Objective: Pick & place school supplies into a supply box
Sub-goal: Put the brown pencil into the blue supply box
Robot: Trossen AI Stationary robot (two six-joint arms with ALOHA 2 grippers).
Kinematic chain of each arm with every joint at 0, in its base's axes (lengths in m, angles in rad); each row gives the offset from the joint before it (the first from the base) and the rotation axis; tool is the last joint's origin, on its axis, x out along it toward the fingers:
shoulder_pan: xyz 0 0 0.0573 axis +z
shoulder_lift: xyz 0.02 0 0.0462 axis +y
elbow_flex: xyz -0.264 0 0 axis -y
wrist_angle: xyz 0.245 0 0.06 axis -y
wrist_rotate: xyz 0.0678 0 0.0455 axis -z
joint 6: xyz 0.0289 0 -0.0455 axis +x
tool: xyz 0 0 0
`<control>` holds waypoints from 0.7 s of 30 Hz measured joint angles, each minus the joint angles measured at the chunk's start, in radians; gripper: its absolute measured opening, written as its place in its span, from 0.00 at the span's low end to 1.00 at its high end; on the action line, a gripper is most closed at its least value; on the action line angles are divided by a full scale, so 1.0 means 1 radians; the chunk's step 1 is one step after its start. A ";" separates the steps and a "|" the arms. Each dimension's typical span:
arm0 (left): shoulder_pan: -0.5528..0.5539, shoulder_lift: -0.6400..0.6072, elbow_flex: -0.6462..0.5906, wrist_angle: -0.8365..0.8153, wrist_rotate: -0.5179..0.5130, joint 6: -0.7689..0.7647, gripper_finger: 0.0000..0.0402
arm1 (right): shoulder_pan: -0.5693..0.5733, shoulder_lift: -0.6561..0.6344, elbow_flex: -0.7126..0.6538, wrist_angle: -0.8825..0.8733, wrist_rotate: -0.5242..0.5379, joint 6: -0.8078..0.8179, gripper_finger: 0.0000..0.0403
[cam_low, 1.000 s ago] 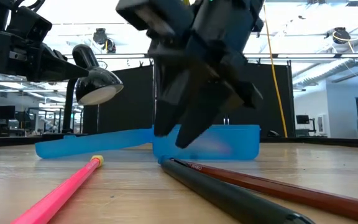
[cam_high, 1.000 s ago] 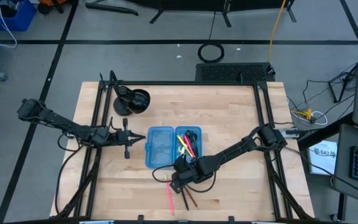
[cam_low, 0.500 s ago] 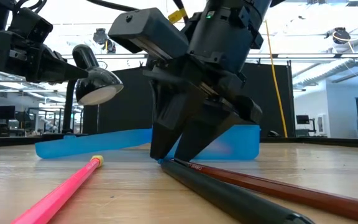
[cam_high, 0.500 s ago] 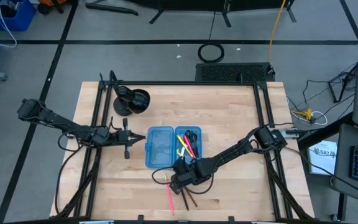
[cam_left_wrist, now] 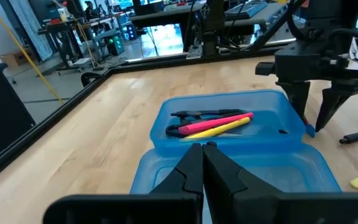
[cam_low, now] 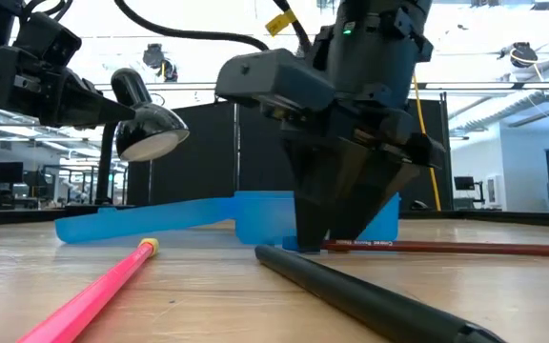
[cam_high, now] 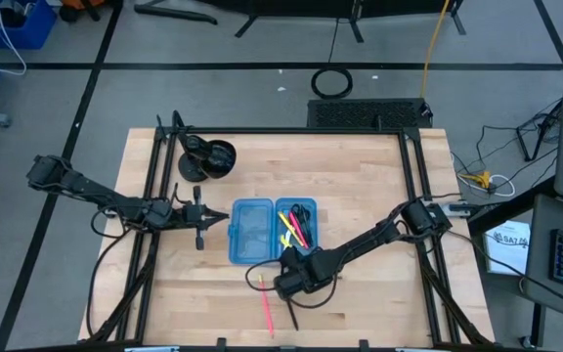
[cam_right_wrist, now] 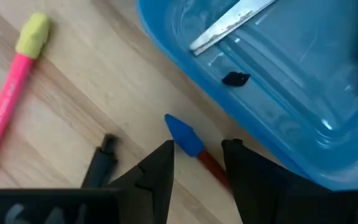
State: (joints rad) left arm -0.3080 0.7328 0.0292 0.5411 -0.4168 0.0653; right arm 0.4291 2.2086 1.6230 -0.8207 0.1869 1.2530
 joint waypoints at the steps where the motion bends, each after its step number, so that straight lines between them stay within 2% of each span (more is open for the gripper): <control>1: 0.000 0.000 0.000 0.000 0.000 -0.003 0.02 | 0.005 0.000 0.000 0.000 0.001 -0.002 0.34; 4: 0.000 0.000 0.000 0.000 0.000 -0.024 0.02 | 0.017 0.000 0.000 0.005 0.002 -0.048 0.34; 9: 0.000 0.000 0.000 0.000 0.000 -0.026 0.02 | 0.041 -0.001 -0.001 0.068 0.039 -0.353 0.34; 13: 0.000 0.000 0.000 0.000 0.000 -0.025 0.02 | 0.065 -0.001 -0.001 0.108 0.127 -0.546 0.34; 21: 0.000 0.000 0.000 0.000 0.000 -0.026 0.02 | 0.071 -0.001 -0.002 0.136 0.177 -0.697 0.34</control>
State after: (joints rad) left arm -0.3080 0.7326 0.0292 0.5413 -0.4168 0.0396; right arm 0.5003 2.2076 1.6207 -0.6849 0.3640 0.5557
